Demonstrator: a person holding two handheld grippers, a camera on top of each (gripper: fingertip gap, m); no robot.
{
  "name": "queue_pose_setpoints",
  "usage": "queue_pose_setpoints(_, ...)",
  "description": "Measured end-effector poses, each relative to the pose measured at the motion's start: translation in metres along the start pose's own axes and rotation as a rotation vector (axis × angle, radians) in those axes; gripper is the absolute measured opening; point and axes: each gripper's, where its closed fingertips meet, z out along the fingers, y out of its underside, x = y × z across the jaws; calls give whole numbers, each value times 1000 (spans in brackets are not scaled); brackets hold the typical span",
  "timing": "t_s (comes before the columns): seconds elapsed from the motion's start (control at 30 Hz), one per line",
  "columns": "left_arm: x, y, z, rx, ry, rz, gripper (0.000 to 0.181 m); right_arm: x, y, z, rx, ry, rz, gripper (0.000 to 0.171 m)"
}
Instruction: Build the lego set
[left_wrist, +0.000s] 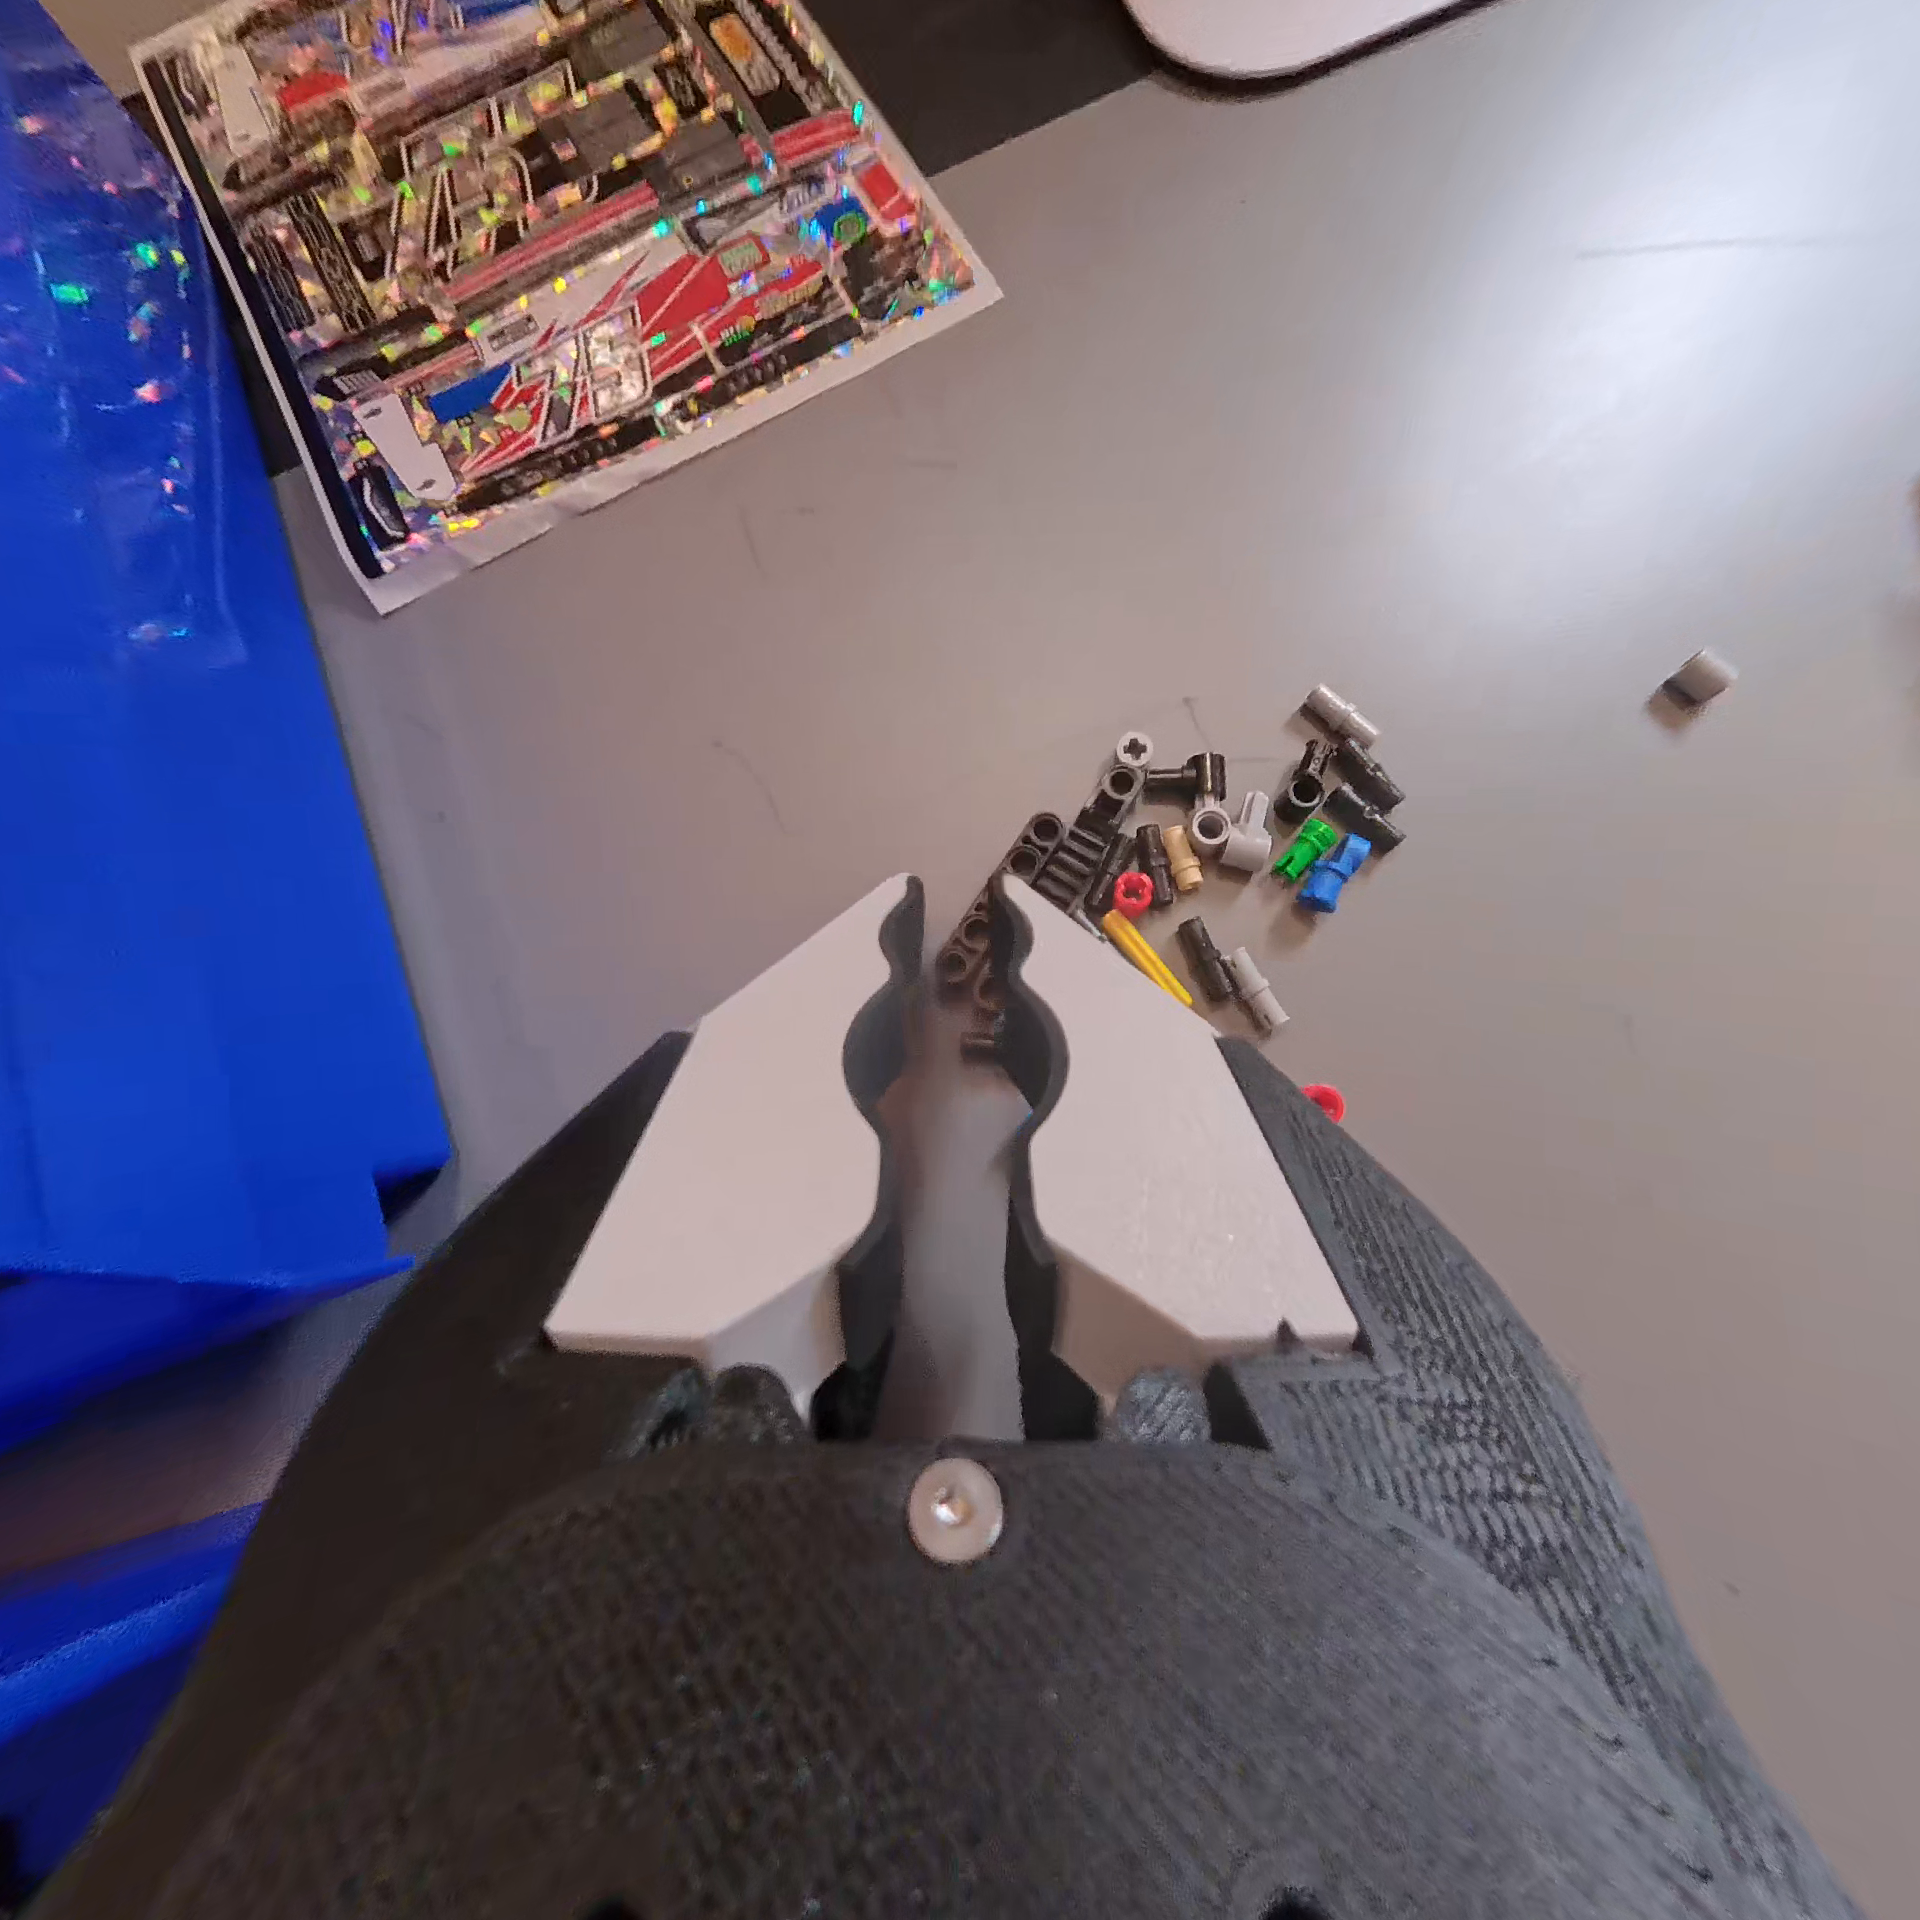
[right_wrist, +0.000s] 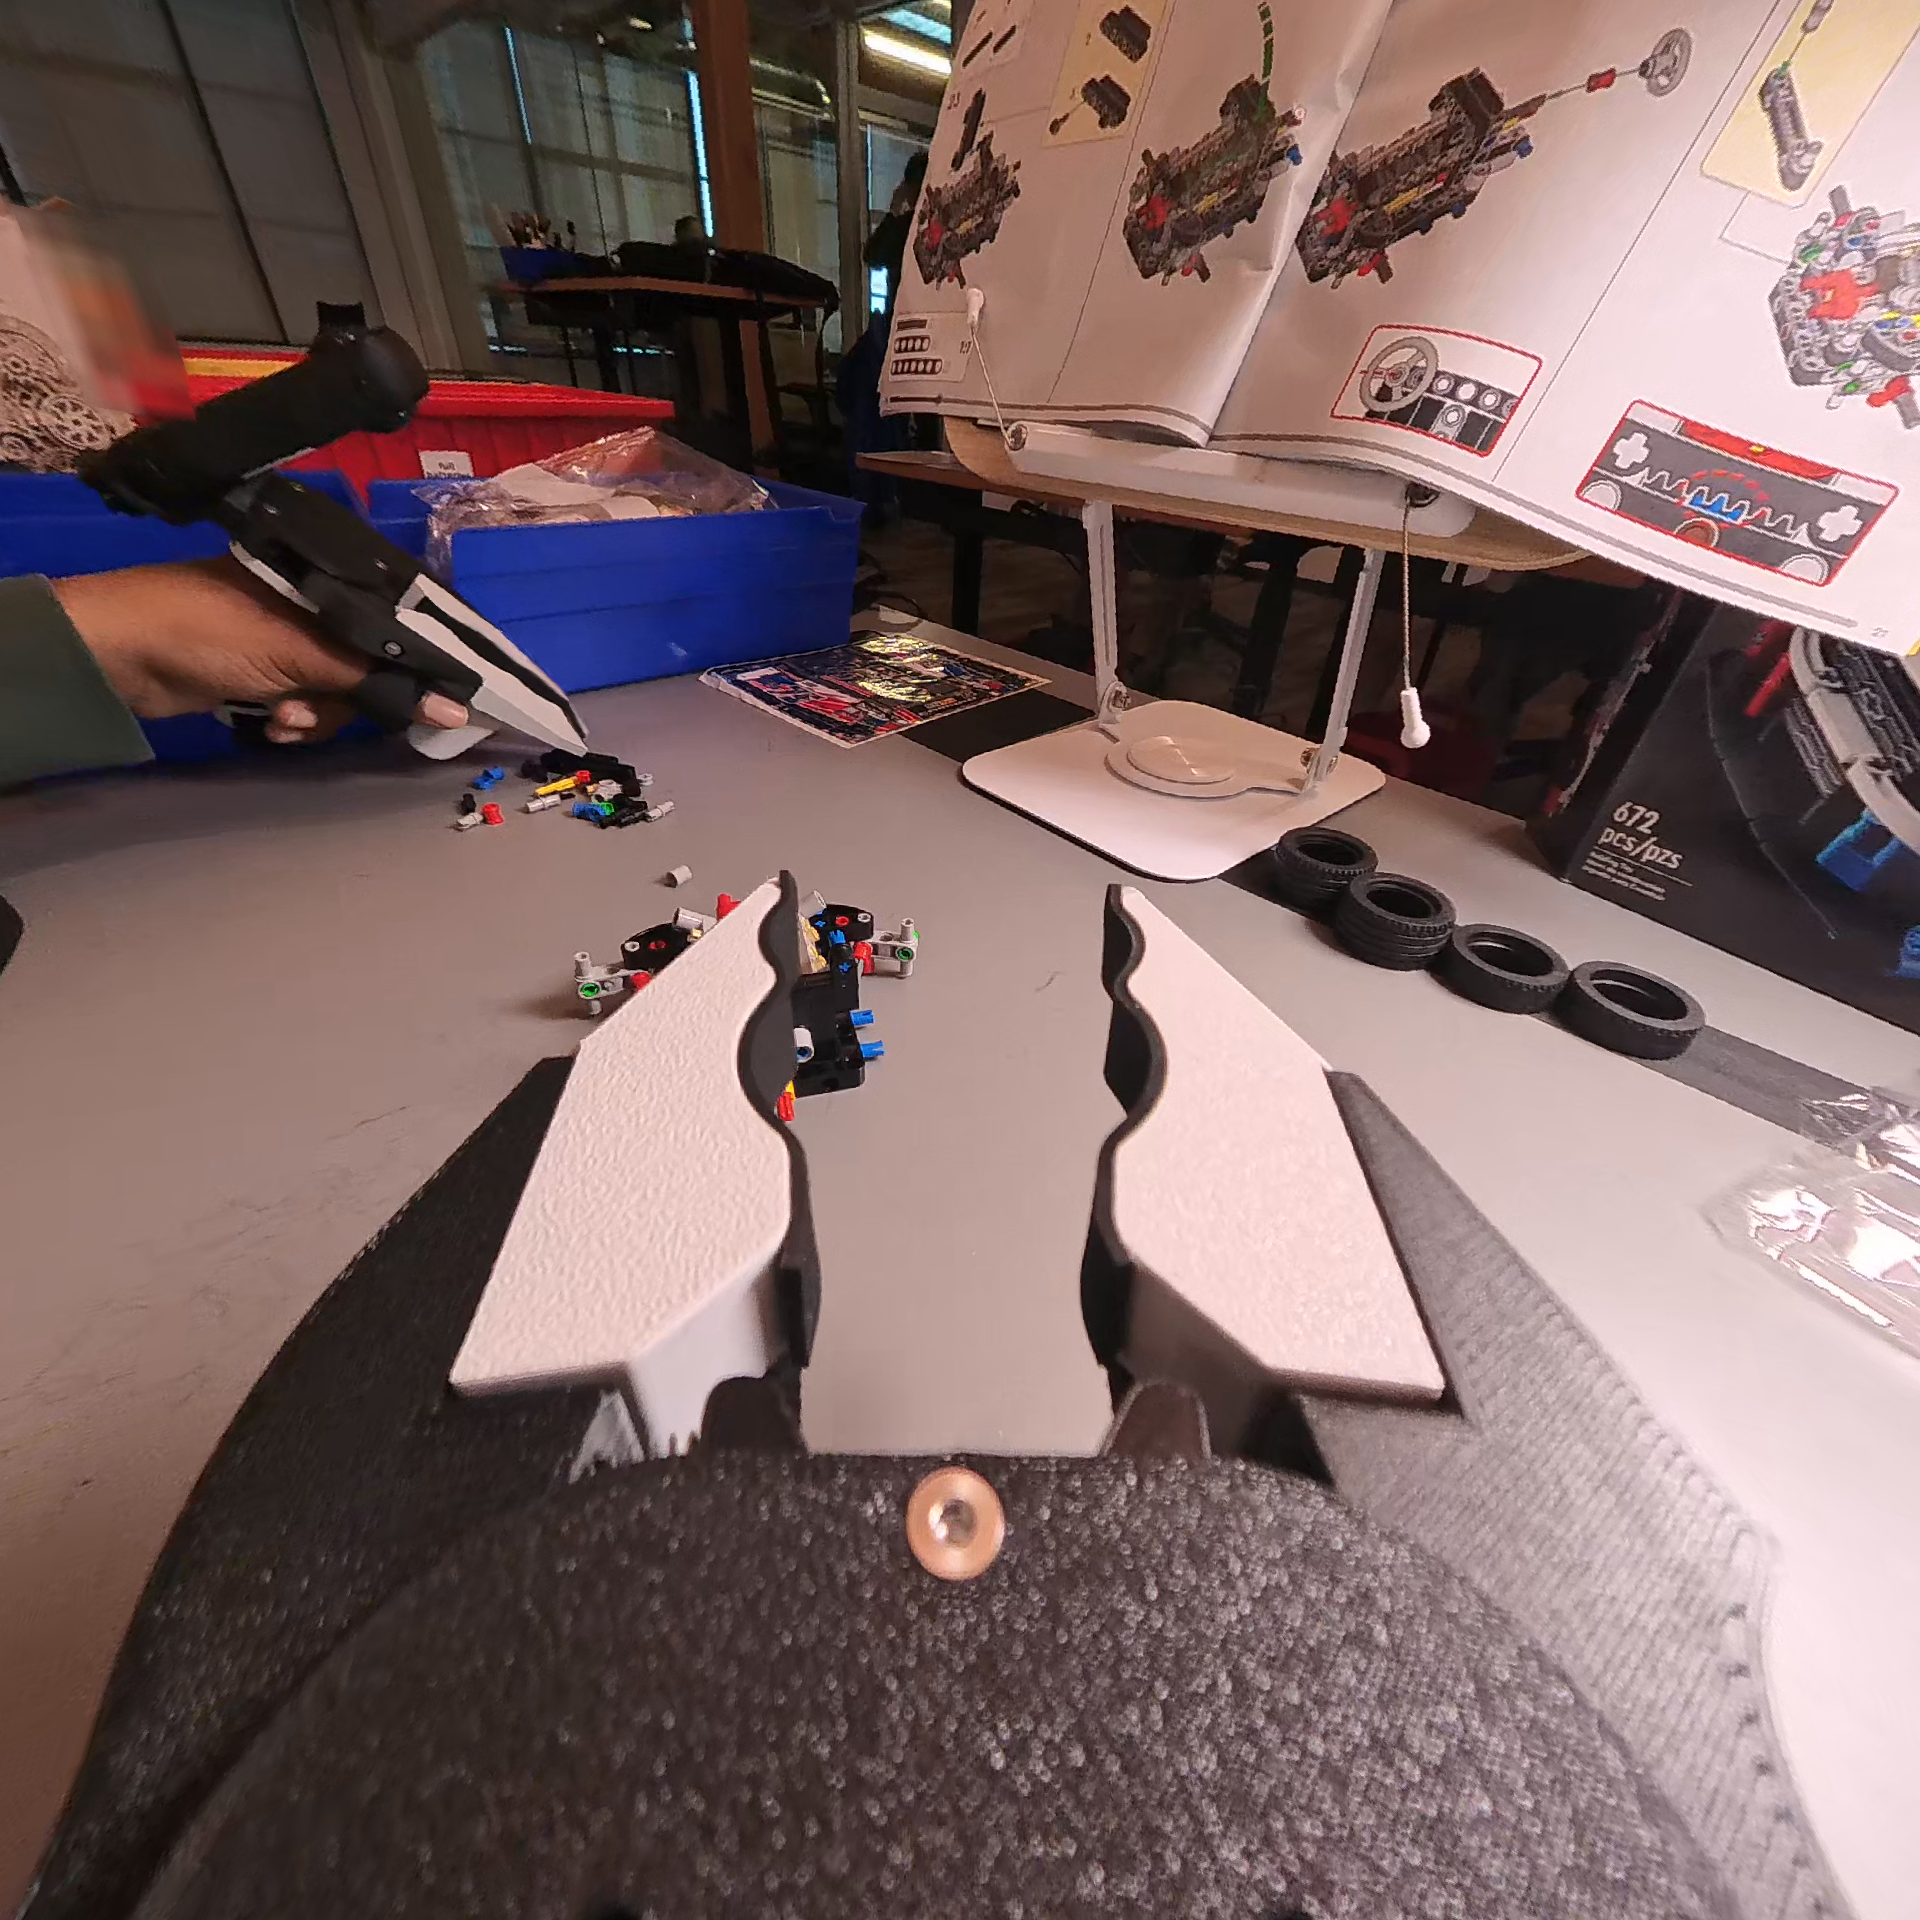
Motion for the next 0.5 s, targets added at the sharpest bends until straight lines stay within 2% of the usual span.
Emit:
queue_pose_setpoints(0.13,-5,1,1,-8,-38,3,0,1,1,0,-3,3,0,56)
queue_pose_setpoints(0.5,-13,5,-10,10,-111,-4,2,2,5,1,-12,8,6,55)
